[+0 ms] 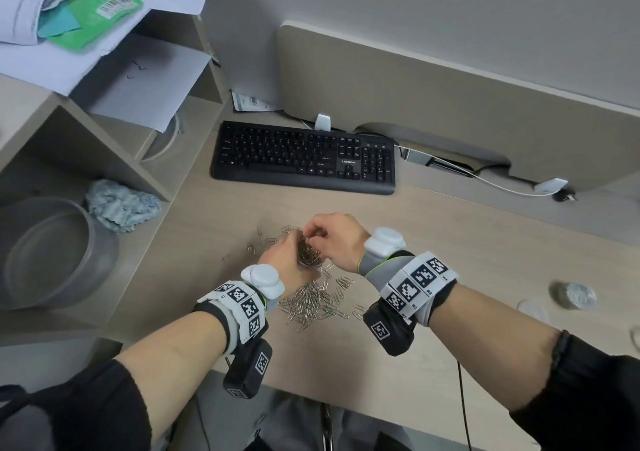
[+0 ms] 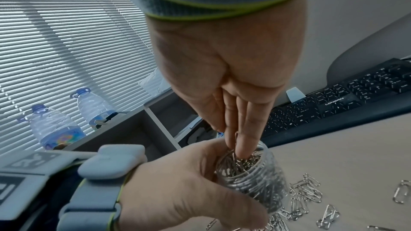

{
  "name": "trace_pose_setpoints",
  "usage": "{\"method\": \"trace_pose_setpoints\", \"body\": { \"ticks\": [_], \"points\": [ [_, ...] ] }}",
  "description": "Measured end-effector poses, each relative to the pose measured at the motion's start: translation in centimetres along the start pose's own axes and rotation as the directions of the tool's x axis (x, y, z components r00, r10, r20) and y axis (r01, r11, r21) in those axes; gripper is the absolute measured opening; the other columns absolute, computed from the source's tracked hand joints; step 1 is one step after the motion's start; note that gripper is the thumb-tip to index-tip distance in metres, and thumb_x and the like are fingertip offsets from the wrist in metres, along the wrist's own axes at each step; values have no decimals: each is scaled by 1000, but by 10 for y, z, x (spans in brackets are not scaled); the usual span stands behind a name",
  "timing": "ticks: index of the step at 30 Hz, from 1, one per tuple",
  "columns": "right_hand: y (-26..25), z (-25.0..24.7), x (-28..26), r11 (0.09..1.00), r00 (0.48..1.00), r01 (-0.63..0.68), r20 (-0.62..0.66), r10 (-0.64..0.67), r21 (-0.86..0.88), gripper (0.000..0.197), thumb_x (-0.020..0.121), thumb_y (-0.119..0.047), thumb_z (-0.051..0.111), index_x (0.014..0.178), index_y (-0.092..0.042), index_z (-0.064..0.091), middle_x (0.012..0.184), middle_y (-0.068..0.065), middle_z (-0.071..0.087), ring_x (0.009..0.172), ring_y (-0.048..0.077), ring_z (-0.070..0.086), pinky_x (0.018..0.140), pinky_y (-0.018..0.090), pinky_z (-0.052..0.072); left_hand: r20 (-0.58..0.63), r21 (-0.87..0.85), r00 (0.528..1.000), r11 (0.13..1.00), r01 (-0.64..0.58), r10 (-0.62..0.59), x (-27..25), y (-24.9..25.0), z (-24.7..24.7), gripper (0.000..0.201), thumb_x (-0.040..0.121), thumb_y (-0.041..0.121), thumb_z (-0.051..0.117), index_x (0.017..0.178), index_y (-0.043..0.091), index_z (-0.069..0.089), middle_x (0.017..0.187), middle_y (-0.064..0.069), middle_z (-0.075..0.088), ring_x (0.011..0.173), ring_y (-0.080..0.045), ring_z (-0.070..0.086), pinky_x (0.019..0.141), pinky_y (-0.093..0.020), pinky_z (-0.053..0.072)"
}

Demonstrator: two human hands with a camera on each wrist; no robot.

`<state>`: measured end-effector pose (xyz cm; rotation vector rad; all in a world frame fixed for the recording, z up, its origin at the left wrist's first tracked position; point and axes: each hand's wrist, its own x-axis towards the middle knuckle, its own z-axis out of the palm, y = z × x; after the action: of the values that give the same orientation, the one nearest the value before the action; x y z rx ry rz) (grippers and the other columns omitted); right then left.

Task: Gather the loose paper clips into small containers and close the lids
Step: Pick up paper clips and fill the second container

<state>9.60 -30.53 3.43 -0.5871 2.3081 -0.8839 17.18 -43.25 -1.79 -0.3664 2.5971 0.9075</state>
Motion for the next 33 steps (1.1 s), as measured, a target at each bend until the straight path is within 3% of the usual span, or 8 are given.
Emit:
{"method": "trace_pose_setpoints", "body": {
  "ticks": [7,12,14,16,20,27,30,33],
  "points": [
    [-4,-2,2,996,1000,8,-5,-8,94,24,88,0,54,89,-18,69,86,4,71,80,20,64,81,38,56,-10,-46,1000,999,-14,14,-3,-1,-3,67,69,39,77,124,22,43,106,1,61,83,-18,54,67,-28,40],
    [-6,1,-2,978,994,94,72,-82,-187,21,89,-10,56,102,-18,72,97,0,72,96,20,61,88,29,47,-23,-64,1000,998,1,-2,-5,-3,-6,62,68,38,77,119,24,45,98,5,60,82,-20,57,67,-30,44],
    [-8,1,-5,960,990,124,93,-104,-251,27,91,-10,53,109,-20,71,90,-7,67,104,17,54,89,25,40,-33,-72,999,997,6,-8,-5,-5,-7,60,67,38,77,116,27,46,94,7,61,81,-21,59,67,-30,45],
    [-10,1,-6,963,988,142,83,-126,-229,30,92,-9,51,112,-21,70,84,-11,61,102,14,48,88,24,37,-39,-79,999,997,8,-11,-5,-7,-9,61,67,37,77,118,27,46,93,8,60,81,-20,59,65,-29,42],
    [-9,5,-4,960,979,175,144,-146,-219,34,90,-6,49,111,-22,71,98,-1,70,92,8,41,87,25,40,-49,-93,999,996,8,-12,-6,-8,-13,55,69,35,78,116,28,49,90,9,60,81,-21,60,63,-28,39],
    [-7,12,5,962,981,179,112,-159,-206,30,92,-10,51,111,-23,69,97,-5,68,97,10,40,90,27,40,-56,-98,998,995,13,-19,-3,-11,-16,53,68,33,78,113,27,50,92,7,62,81,-20,58,66,-28,39],
    [1,6,9,990,994,112,16,-111,-82,21,92,-9,56,103,-16,71,92,-2,70,85,10,52,80,22,42,-56,-88,998,996,6,-11,-1,-15,-16,61,68,38,79,119,27,48,100,6,62,89,-21,60,70,-29,42],
    [27,-6,16,997,985,-52,-159,60,49,13,90,-8,59,92,-16,69,81,-3,65,77,15,58,75,27,48,-47,-62,999,998,20,-23,0,-26,-18,68,71,44,80,128,26,45,114,5,63,101,-20,61,81,-30,47]
  ]
}}
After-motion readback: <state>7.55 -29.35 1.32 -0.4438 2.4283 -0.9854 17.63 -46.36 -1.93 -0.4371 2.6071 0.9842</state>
